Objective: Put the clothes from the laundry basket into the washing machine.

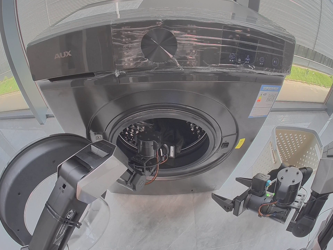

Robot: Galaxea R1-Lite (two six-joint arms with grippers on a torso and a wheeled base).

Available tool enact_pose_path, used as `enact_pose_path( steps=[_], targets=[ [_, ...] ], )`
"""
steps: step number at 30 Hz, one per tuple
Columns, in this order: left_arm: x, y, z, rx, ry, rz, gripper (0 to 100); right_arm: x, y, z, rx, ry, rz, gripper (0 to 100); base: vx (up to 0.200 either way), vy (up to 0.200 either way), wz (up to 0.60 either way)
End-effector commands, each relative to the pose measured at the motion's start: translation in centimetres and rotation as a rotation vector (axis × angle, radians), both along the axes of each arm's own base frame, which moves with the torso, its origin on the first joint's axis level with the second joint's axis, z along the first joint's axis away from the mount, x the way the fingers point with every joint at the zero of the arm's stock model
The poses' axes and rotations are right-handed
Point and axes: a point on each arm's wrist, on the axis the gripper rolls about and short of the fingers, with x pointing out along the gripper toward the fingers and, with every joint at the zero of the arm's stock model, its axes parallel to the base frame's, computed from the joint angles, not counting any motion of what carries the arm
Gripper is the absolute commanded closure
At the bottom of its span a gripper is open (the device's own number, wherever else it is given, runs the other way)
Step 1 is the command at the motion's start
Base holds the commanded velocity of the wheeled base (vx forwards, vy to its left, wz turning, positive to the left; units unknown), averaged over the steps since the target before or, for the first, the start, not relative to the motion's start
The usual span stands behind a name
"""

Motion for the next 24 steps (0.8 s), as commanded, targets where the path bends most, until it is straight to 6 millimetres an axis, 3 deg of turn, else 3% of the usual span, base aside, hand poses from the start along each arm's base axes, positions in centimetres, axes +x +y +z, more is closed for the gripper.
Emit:
enact_pose_path(
  steps=[1, 9, 10, 18, 24],
  targets=[
    [-1.4, -0.4, -1.4, 0.026, 0.056, -0.046, 0, 0.1, 0.1, -0.3, -0.005, 0.009, -0.001, 0, 0.000, 0.000, 0.00],
    [-1.2, 0.1, -3.3, 0.061, 0.082, -0.036, 0, 0.1, 0.0, -0.2, -0.004, 0.008, -0.002, 0, 0.000, 0.000, 0.00],
    [-1.2, 0.0, -3.5, 0.063, 0.083, -0.035, 100, 0.1, 0.0, -0.2, -0.004, 0.008, -0.002, 0, 0.000, 0.000, 0.00],
    [-0.9, 0.0, -3.5, 0.069, 0.063, -0.026, 100, 0.1, 0.0, -0.2, -0.004, 0.008, -0.001, 0, 0.000, 0.000, 0.00],
    [0.8, 0.4, -1.6, 0.026, -0.011, 0.023, 100, 0.1, 0.1, -0.2, -0.004, 0.008, -0.001, 0, 0.000, 0.000, 0.00]
  ],
)
